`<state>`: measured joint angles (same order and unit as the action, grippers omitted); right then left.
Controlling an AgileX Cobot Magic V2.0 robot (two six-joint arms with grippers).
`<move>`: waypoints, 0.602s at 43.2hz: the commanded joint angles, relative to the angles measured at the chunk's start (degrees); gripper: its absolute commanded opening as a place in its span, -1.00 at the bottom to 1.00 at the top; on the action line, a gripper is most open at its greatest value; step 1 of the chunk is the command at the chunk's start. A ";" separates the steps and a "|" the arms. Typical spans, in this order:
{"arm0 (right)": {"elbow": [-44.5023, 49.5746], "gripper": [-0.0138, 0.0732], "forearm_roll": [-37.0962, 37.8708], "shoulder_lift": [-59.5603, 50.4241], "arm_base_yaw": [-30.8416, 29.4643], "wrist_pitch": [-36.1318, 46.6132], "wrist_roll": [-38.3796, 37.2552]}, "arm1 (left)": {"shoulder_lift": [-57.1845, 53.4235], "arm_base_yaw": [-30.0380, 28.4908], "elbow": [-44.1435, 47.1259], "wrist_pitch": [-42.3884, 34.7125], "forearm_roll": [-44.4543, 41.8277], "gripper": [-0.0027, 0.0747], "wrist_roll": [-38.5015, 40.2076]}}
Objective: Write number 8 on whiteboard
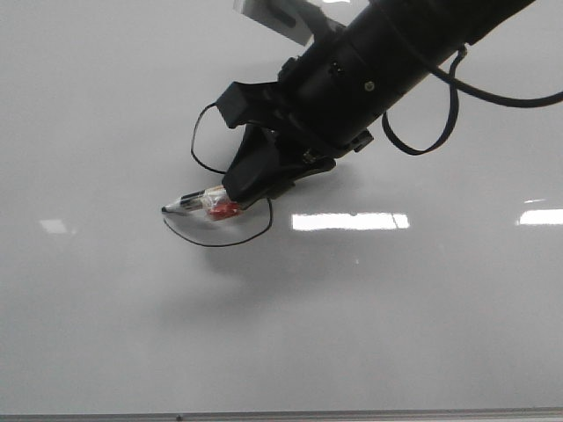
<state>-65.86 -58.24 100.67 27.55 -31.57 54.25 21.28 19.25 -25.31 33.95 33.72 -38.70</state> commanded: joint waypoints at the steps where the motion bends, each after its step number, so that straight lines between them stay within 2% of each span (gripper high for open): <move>1: -0.23 -0.82 -1.65 -5.07 -2.41 0.65 0.17 | 0.42 -0.10 -1.51 -3.64 1.99 -0.98 0.57; 13: 2.12 -0.82 -0.31 -12.89 -10.76 1.02 0.17 | 0.42 -0.10 -1.51 -3.64 2.09 -0.99 0.57; 19: -0.04 -0.82 -0.09 -13.69 -10.89 1.43 0.17 | 0.42 -0.10 -1.51 -3.64 2.09 -0.98 0.57; 26: -4.73 -0.82 0.90 -9.63 -7.15 0.26 0.17 | 0.42 -0.10 -1.51 -3.64 2.09 -0.98 0.57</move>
<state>-67.07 -56.21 91.19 18.79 -32.55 54.24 21.28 19.25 -25.31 33.95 33.82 -38.70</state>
